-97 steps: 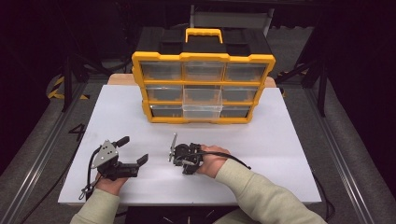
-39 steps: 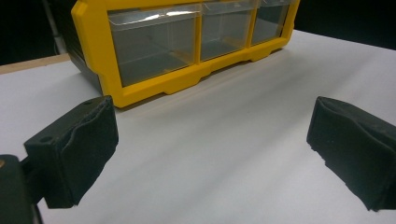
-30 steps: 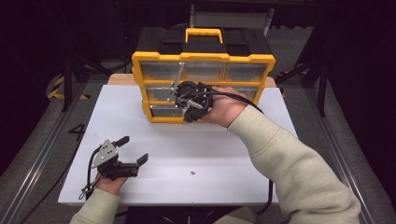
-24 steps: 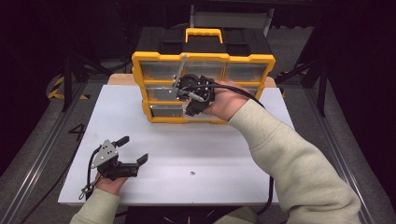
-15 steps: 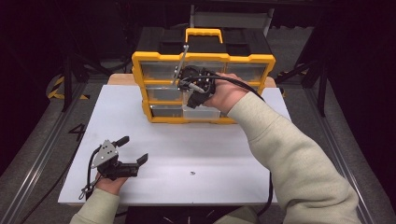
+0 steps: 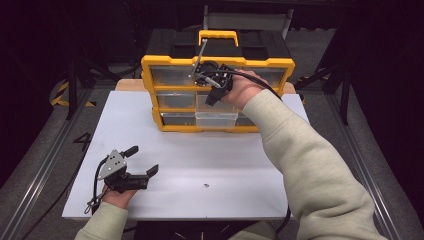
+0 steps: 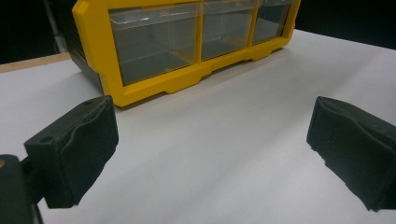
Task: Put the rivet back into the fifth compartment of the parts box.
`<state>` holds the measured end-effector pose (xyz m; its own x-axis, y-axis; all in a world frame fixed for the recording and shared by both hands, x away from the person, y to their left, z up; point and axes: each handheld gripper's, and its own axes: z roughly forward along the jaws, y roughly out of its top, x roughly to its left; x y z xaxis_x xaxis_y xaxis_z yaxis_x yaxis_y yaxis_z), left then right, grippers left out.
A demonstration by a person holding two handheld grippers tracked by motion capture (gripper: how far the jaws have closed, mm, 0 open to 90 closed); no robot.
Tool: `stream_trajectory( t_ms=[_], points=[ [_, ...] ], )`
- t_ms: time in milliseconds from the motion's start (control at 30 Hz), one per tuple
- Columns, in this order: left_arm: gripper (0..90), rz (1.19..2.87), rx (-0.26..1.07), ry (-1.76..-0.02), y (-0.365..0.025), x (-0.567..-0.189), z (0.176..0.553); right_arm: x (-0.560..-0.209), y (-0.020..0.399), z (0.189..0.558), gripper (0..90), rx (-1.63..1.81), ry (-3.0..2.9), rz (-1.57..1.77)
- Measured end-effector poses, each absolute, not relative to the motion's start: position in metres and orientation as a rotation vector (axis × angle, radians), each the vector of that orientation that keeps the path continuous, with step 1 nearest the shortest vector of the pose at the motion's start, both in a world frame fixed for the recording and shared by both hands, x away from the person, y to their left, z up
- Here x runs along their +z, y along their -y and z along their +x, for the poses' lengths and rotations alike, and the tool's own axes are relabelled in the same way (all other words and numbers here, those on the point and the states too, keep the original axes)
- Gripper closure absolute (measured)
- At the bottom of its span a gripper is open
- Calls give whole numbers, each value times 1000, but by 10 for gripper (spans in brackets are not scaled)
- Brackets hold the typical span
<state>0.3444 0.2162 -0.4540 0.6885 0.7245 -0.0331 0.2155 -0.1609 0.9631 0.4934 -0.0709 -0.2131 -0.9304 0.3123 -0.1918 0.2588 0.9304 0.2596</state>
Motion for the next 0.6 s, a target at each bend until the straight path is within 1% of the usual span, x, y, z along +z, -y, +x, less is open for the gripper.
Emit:
stream_trajectory(
  t_ms=[200, 600],
  points=[
    [30, 1712, 533, -762, -216, -454, 344, -218, 72, 501, 831, 321, -2853, 447],
    [31, 1718, 527, -761, -216, -454, 345, -244, 76, 514, 831, 276, -2891, 487]
  ],
)
